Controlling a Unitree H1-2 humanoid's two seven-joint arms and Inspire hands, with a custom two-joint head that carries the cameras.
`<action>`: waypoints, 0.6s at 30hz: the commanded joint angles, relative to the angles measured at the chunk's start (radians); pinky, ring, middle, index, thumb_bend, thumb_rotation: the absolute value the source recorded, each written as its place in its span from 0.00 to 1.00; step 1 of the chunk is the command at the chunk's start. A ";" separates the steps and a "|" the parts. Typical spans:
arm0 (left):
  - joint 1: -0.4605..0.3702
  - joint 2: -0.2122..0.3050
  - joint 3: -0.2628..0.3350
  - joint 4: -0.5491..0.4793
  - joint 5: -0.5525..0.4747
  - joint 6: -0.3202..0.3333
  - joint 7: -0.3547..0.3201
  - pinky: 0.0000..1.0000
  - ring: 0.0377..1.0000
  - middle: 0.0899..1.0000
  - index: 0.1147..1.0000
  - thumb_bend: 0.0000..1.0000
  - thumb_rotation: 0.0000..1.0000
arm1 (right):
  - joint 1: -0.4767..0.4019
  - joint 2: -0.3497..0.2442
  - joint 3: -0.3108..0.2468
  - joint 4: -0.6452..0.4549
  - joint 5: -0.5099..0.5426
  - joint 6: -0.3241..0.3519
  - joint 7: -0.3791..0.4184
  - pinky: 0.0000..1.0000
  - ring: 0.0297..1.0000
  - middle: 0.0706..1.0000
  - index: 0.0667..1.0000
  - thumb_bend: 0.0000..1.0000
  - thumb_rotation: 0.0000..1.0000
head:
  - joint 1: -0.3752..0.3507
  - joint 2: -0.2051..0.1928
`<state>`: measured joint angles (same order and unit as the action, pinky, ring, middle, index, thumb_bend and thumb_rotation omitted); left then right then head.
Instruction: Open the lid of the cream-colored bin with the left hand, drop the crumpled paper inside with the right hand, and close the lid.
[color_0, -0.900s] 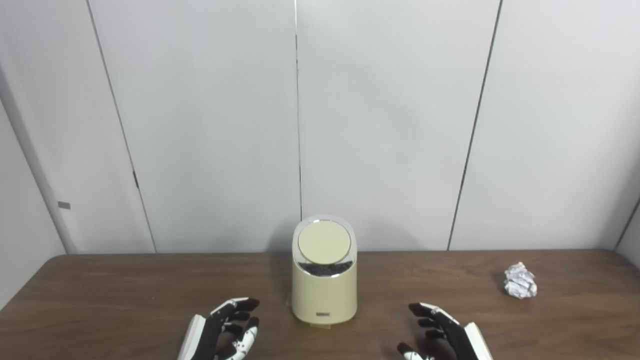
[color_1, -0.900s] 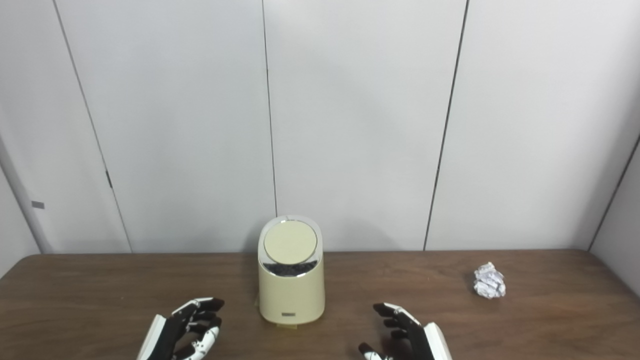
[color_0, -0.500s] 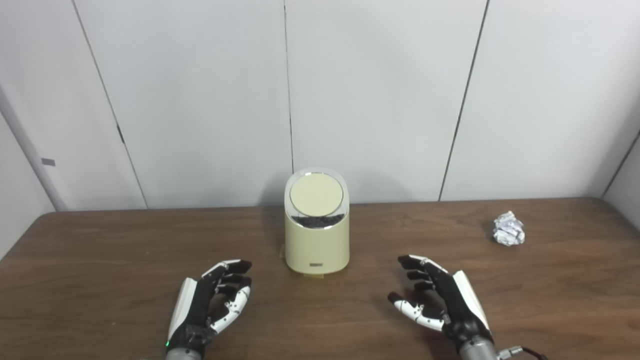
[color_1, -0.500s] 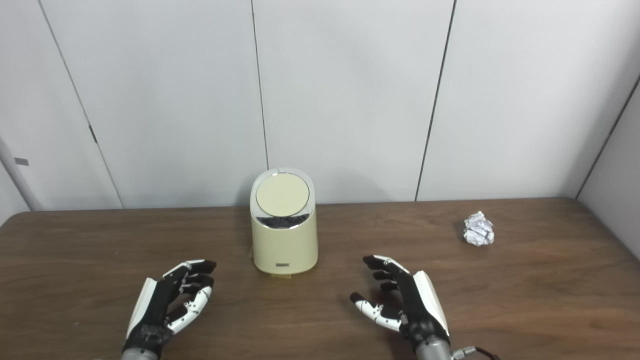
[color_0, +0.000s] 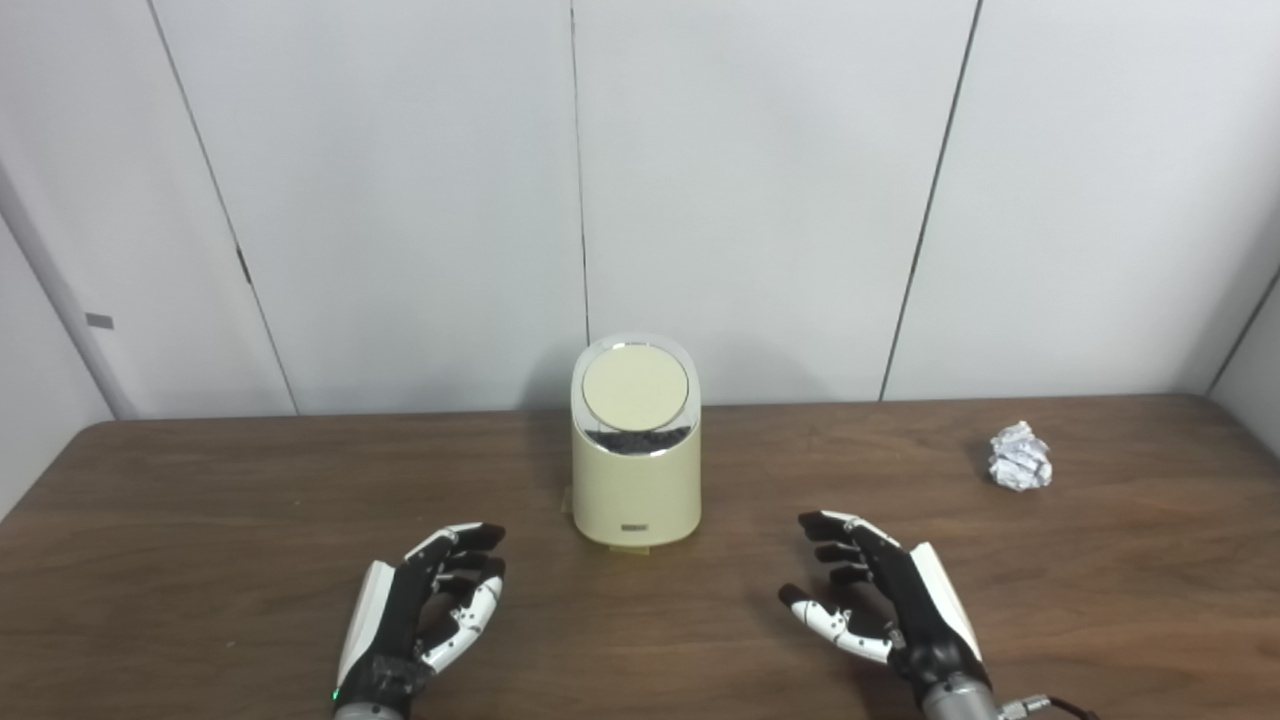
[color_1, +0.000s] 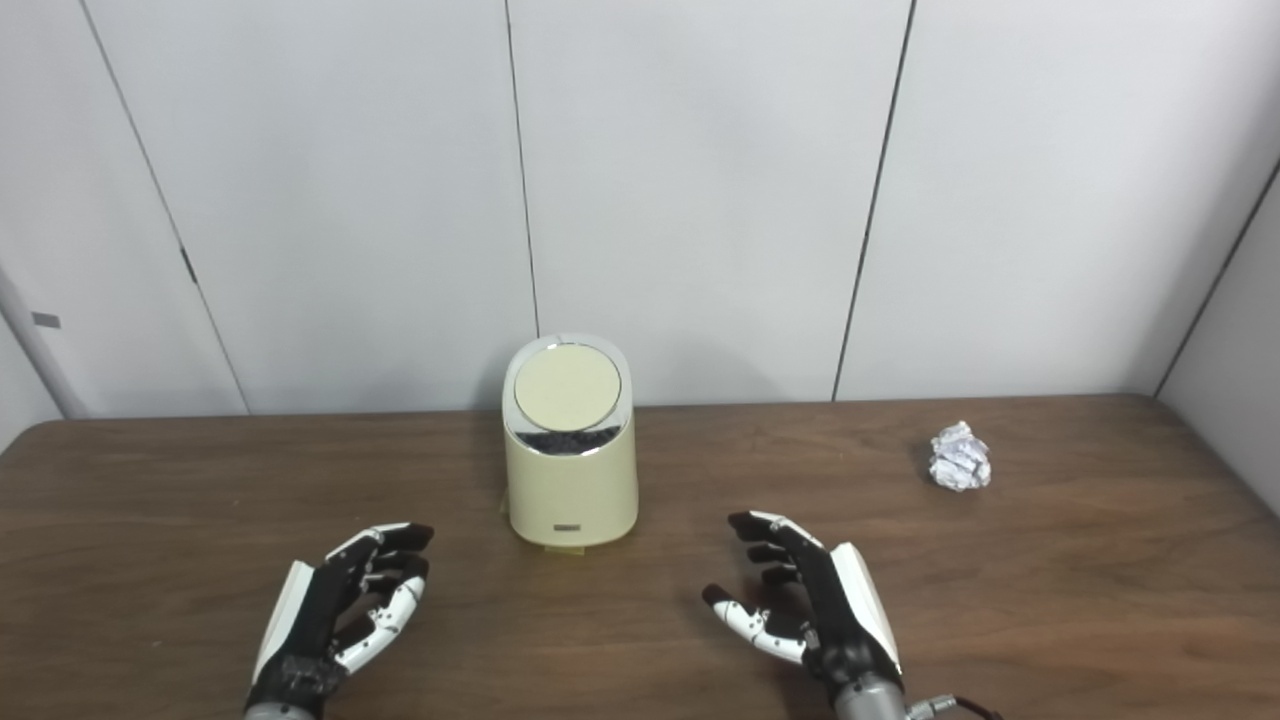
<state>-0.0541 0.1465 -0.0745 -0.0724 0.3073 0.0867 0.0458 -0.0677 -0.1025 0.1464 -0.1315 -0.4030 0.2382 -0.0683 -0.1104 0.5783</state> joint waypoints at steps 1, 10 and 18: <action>-0.024 -0.007 0.003 -0.038 -0.024 0.085 -0.042 0.70 0.78 0.79 0.76 0.53 0.57 | 0.003 0.009 0.004 0.001 0.010 0.020 0.023 0.66 0.74 0.76 0.72 0.27 0.16 | -0.001 0.000; -0.183 -0.030 0.064 -0.135 -0.103 0.383 -0.179 0.91 0.98 0.99 0.95 0.98 0.62 | 0.011 0.012 0.003 0.009 0.006 0.013 0.016 0.65 0.74 0.75 0.72 0.27 0.15 | 0.006 -0.010; -0.376 -0.103 0.201 -0.094 0.062 0.383 -0.405 0.94 1.00 1.00 1.00 0.99 0.56 | 0.004 0.019 0.006 0.023 -0.002 0.015 0.013 0.66 0.75 0.76 0.72 0.28 0.14 | 0.006 -0.022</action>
<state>-0.3674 0.0531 0.1119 -0.1613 0.3293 0.4659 -0.3266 -0.0635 -0.0890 0.1420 -0.1291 -0.4076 0.2346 -0.0764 -0.1028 0.5553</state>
